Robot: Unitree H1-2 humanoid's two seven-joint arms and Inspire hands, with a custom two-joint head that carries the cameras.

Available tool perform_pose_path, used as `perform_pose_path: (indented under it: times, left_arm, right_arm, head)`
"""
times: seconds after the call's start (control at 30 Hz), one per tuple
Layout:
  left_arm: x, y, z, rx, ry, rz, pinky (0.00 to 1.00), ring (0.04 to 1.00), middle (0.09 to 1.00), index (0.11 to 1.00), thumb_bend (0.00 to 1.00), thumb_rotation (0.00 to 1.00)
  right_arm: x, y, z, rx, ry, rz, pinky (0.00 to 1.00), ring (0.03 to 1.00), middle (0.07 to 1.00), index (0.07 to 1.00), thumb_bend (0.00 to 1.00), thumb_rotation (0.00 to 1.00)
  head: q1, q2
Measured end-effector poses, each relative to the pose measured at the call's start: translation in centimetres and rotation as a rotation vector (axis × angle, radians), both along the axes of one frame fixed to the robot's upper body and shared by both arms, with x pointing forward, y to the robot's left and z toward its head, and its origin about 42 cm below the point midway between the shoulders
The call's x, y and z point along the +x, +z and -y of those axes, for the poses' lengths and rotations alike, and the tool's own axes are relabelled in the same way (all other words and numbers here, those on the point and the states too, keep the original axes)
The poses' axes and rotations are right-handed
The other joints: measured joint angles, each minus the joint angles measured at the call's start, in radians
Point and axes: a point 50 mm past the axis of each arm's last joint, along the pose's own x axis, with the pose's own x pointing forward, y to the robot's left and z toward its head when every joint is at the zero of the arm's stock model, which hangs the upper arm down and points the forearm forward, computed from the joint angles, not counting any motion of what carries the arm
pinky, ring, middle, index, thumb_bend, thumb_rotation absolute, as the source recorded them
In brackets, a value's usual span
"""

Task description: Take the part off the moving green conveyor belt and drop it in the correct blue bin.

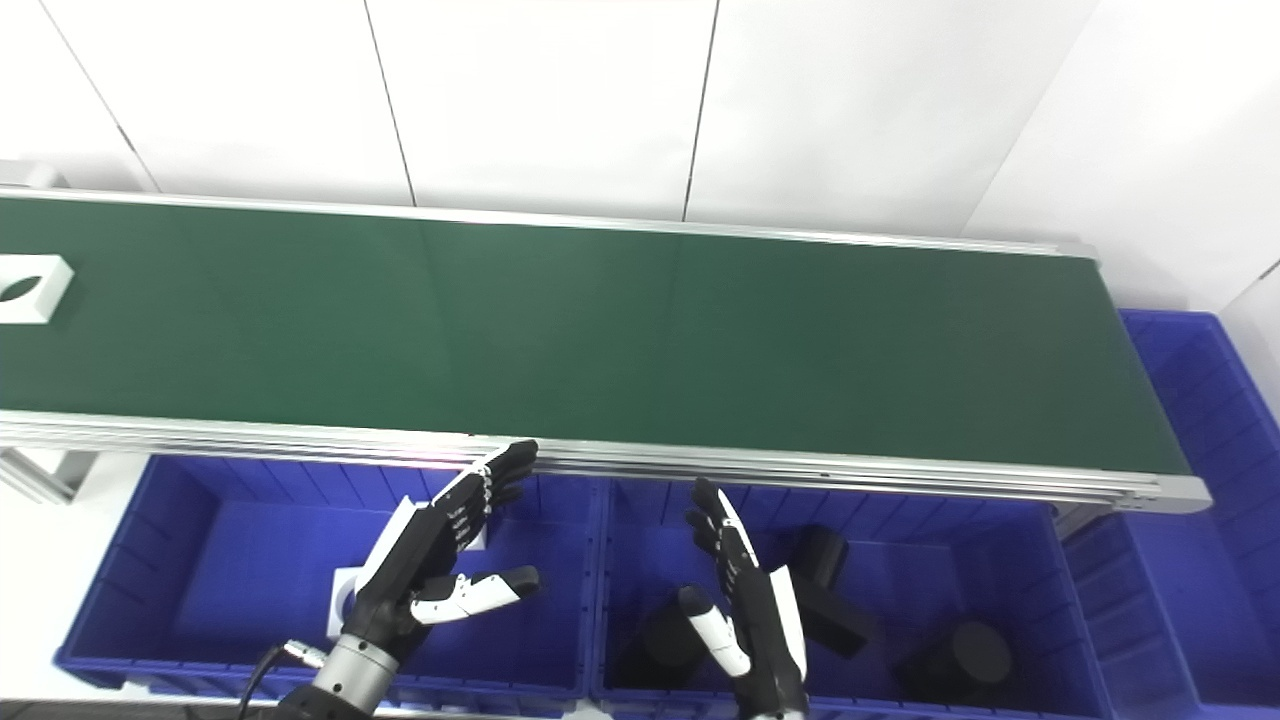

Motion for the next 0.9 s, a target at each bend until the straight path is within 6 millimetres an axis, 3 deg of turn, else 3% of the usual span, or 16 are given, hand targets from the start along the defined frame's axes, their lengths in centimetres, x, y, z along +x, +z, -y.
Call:
perform_pose_path:
  times: [0.2, 0.33, 0.43, 0.5, 0.6, 0.7, 0.9]
  left_arm:
    - [-0.1, -0.2, 0.0, -0.006, 0.004, 0.003, 0.9, 0.907, 0.905, 0.856, 0.73, 0.45]
    - [-0.5, -1.8, -0.4, -0.004, 0.016, -0.048, 0.9, 0.904, 0.903, 0.856, 0.73, 0.47]
    - [-0.8, -2.7, -0.5, 0.01, 0.016, -0.073, 0.89, 0.908, 0.905, 0.862, 0.77, 0.56]
    - [-0.8, -2.8, -0.5, 0.03, 0.01, -0.065, 0.89, 0.907, 0.902, 0.864, 0.81, 0.71]
    - [-0.8, -3.3, -0.3, 0.059, -0.005, -0.049, 0.9, 0.927, 0.923, 0.886, 0.77, 0.94]
    - [-0.9, -3.8, -0.1, 0.053, -0.019, -0.047, 0.9, 0.936, 0.953, 0.911, 0.8, 1.0]
    - [-1.2, -4.1, 0.3, 0.045, -0.038, -0.046, 0.9, 0.94, 0.962, 0.915, 0.85, 1.0]
  right_arm:
    - [0.0, 0.0, 0.0, 0.001, -0.002, 0.0, 0.9, 0.903, 0.933, 0.942, 0.85, 0.92]
    - [0.0, -0.1, -0.1, 0.002, 0.005, -0.003, 0.9, 0.908, 0.948, 0.943, 0.85, 0.93]
    - [0.0, -0.1, -0.1, 0.001, 0.007, -0.005, 0.9, 0.919, 0.969, 0.946, 0.84, 0.93]
    - [0.1, -0.1, -0.2, -0.001, 0.011, -0.004, 0.9, 0.923, 0.967, 0.944, 0.83, 0.94]
    - [0.3, -0.2, -0.3, -0.016, 0.027, -0.002, 0.93, 0.95, 0.984, 0.95, 0.82, 0.97]
    - [0.4, -0.4, -0.2, -0.035, 0.044, -0.003, 0.97, 0.986, 1.0, 0.967, 0.82, 1.0]
    - [0.2, -0.8, 0.2, -0.055, 0.082, -0.02, 0.96, 0.987, 1.0, 0.972, 0.83, 1.0]
  head:
    - [-0.003, 0.002]
    - [-0.003, 0.005]
    - [-0.002, 0.005]
    - [0.003, 0.002]
    - [0.003, 0.002]
    - [0.006, 0.005]
    - [0.015, 0.005]
